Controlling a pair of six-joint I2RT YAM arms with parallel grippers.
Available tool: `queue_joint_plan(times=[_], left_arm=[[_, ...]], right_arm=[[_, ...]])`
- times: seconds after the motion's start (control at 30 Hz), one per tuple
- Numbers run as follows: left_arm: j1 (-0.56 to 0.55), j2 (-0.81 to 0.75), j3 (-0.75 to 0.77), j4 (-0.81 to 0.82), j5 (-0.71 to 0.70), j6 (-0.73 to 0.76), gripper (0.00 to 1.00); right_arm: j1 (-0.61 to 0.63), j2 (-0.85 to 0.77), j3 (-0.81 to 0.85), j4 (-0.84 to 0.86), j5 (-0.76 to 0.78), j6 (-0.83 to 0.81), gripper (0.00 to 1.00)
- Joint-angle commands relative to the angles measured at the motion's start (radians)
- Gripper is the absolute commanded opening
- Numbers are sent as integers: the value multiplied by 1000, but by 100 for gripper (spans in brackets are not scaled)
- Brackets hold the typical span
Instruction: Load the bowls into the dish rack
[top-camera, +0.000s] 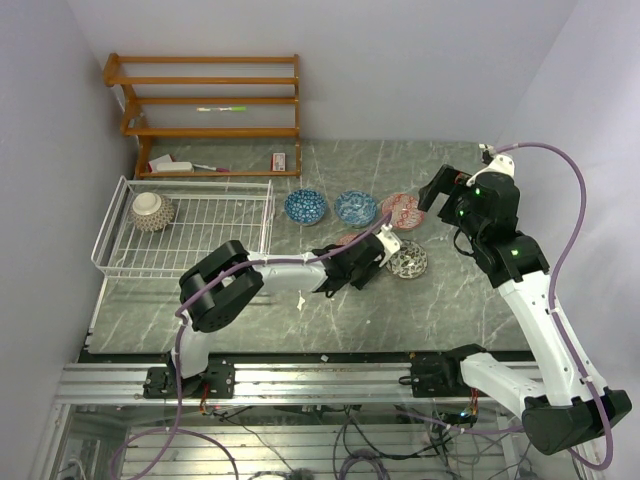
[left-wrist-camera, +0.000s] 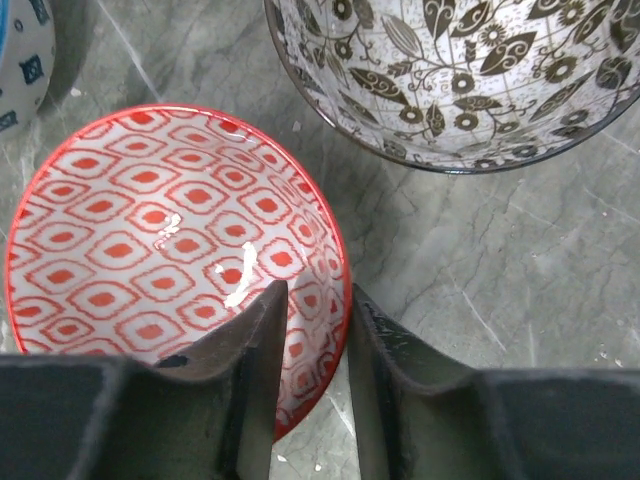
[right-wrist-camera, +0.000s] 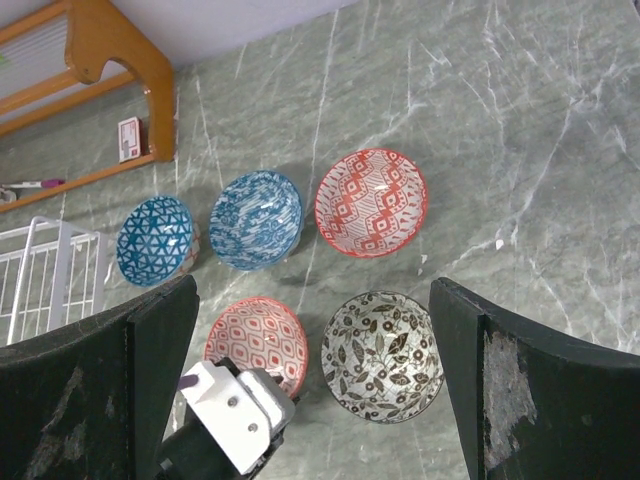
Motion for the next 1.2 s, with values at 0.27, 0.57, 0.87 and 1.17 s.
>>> queue_joint_plan(times=[0.27,0.57,0.87,1.17], left_arm=[[-1,-77,-22,-7,0,-34,7],[28,-417,-80,-3,13,-144,7],[419,-743,-202,77,260,-334,7],[868,-869,-330,218,478,-526,7]], right_arm=[[-15,-12,-12,20,4,-10,100],[-19,-8,-18,25,-24,-5,100],[-21,-13,-53,51,-154,-9,100],[-23,-11,-111,90,-256,-2,99]])
